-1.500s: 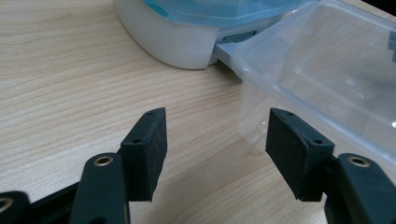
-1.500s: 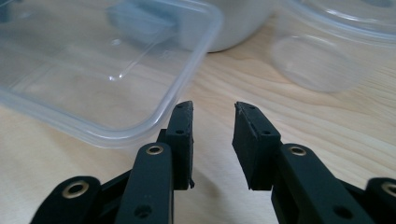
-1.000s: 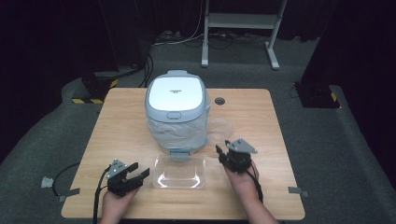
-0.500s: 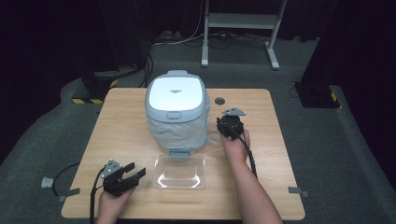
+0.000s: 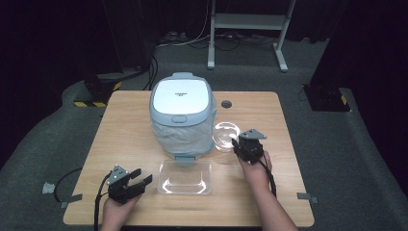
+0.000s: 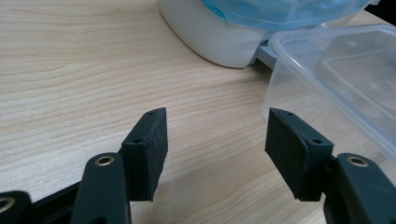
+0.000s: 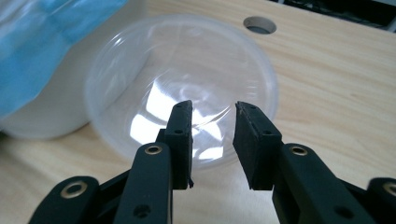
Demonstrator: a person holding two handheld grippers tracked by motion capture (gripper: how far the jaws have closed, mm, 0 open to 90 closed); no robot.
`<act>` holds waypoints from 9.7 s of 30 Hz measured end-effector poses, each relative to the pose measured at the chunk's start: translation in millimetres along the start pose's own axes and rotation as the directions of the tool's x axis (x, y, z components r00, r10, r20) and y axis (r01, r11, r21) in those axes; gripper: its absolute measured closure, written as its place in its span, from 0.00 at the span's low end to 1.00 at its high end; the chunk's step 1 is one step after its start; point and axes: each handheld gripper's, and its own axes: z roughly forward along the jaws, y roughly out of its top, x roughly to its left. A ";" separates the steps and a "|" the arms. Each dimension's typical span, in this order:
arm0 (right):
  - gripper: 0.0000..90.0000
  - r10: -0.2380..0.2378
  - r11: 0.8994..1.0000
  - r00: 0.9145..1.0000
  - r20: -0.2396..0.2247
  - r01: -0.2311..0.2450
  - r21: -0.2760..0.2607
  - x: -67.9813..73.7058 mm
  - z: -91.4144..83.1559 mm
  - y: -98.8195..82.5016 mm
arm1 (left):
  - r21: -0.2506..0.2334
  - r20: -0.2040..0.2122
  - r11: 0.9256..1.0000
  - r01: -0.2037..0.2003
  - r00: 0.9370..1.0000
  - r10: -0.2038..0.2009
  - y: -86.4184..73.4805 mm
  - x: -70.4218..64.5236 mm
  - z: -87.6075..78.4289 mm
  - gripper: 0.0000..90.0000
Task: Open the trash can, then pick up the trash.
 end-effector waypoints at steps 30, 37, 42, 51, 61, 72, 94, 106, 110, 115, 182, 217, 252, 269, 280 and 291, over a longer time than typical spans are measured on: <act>0.53 0.035 0.998 0.999 -0.022 -0.036 -0.056 21.6 10.8 15.1 | 0.008 0.001 1.000 0.012 1.000 -0.012 -1.6 2.8 1.0 0.43; 0.63 -0.042 0.998 0.998 -0.047 0.039 -0.058 47.2 22.8 18.7 | 0.006 0.015 1.000 0.018 1.000 -0.018 -2.1 4.2 0.3 0.43; 0.75 -0.095 0.995 0.995 -0.006 0.094 -0.038 47.3 19.1 10.7 | 0.008 0.018 1.000 0.016 1.000 -0.016 -2.3 3.5 -0.3 0.43; 0.84 -0.111 0.993 0.993 0.027 0.112 -0.026 21.9 -9.3 -7.7 | 0.008 0.023 0.999 0.032 0.999 -0.032 -3.0 4.2 -0.6 0.43; 0.78 -0.058 0.997 0.996 0.066 0.061 -0.040 -9.8 -30.6 -12.9 | 0.013 0.016 1.000 0.018 1.000 -0.018 -2.6 3.4 0.0 0.43; 0.54 0.157 0.986 0.986 0.057 -0.153 -0.071 -42.4 32.8 31.5 | 0.010 0.024 0.999 0.036 0.999 -0.036 -2.5 6.7 0.5 0.43; 0.58 0.085 0.996 0.983 -0.160 -0.088 -0.011 -23.3 17.3 2.5 | 0.013 0.023 1.000 0.016 1.000 -0.016 -3.3 3.8 0.2 0.43; 0.62 0.035 0.999 0.985 -0.170 -0.039 -0.024 -9.2 -21.3 -15.0 | 0.009 0.012 1.000 0.009 1.000 -0.009 -3.1 1.9 1.0 0.43; 0.54 0.071 0.996 0.987 -0.147 -0.078 -0.044 -11.2 -8.0 -1.9 | -0.003 -0.001 1.000 0.006 1.000 -0.006 -3.0 1.3 0.4 0.44; 0.50 0.106 0.993 0.985 -0.136 -0.113 -0.042 -13.7 18.1 4.3 | -0.014 -0.011 1.000 0.003 1.000 -0.003 -2.8 0.6 -0.5 0.44; 0.53 0.110 0.987 0.994 0.014 -0.111 0.114 -25.7 -41.5 -96.3 | -0.345 0.051 0.931 -0.123 0.987 0.149 135.8 -73.0 -44.8 0.50; 0.53 0.107 0.987 0.994 0.003 -0.107 0.118 -25.7 -40.9 -95.6 | -0.282 -0.043 0.932 -0.227 0.974 0.224 200.8 -109.7 6.8 0.97; 0.51 0.099 0.993 0.995 0.005 -0.099 0.064 -17.4 -48.8 -88.8 | -0.256 -0.068 0.955 -0.152 0.988 0.139 117.0 -51.1 -32.9 0.56; 0.49 0.031 0.999 0.999 -0.042 -0.032 -0.022 13.2 -65.7 -73.2 | -0.141 -0.055 0.987 -0.074 0.996 0.067 44.2 -23.8 -30.5 0.49; 0.46 0.011 0.995 0.993 -0.119 -0.023 -0.096 39.1 -84.9 -60.7 | -0.105 0.013 0.994 -0.029 0.999 0.031 18.4 -32.0 -29.8 0.37; 0.45 -0.073 0.994 0.963 -0.259 0.047 -0.102 103.0 -85.4 -48.4 | -0.069 0.071 0.998 -0.001 0.997 0.006 5.8 -39.4 -17.2 0.31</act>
